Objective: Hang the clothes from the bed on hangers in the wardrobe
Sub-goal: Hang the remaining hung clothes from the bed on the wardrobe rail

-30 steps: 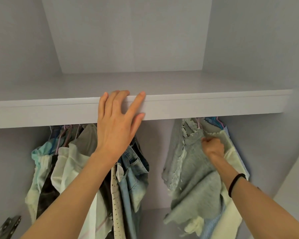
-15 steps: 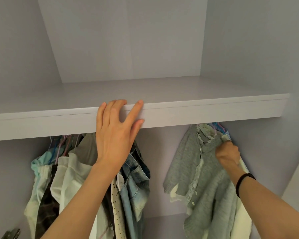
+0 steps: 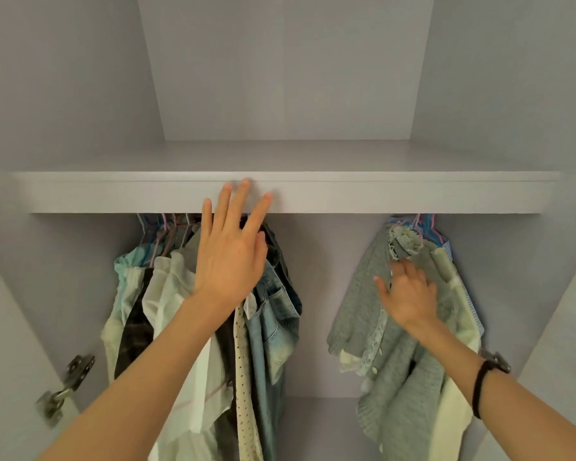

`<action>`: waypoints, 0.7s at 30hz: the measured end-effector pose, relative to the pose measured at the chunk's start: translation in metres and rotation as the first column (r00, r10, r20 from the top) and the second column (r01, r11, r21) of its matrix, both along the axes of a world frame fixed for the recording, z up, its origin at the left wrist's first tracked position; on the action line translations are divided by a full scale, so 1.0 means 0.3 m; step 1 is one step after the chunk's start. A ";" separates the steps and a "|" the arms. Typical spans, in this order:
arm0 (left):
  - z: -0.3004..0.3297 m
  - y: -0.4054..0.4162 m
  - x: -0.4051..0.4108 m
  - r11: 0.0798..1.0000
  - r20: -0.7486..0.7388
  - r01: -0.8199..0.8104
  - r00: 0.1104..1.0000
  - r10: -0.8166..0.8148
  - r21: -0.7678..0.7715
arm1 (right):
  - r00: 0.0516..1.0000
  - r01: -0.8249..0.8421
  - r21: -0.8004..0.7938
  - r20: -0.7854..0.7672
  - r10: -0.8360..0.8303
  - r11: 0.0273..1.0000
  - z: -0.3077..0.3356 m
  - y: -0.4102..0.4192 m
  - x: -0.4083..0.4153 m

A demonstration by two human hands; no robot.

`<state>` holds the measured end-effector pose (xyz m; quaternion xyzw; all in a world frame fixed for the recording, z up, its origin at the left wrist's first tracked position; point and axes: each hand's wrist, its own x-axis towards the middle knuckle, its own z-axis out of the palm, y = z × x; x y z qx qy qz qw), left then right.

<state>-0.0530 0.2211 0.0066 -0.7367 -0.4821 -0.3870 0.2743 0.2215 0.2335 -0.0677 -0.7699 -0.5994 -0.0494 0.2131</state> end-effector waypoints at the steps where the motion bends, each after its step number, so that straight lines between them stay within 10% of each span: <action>1: -0.040 -0.048 -0.028 0.999 0.013 -0.010 1.000 0.011 -0.048 | 0.997 -0.073 -0.006 0.020 0.073 0.997 -0.004 -0.028 -0.054; 13: -0.390 -0.884 -0.529 0.763 -0.019 -0.490 0.846 0.532 -0.422 | 0.537 -0.838 0.072 -0.074 0.841 0.541 -0.075 -0.549 -0.837; 21: -0.463 -1.670 -0.719 0.356 -0.014 -0.766 0.429 0.903 -0.536 | -0.066 -0.996 0.057 -0.082 0.994 -0.062 -0.096 -1.050 -1.315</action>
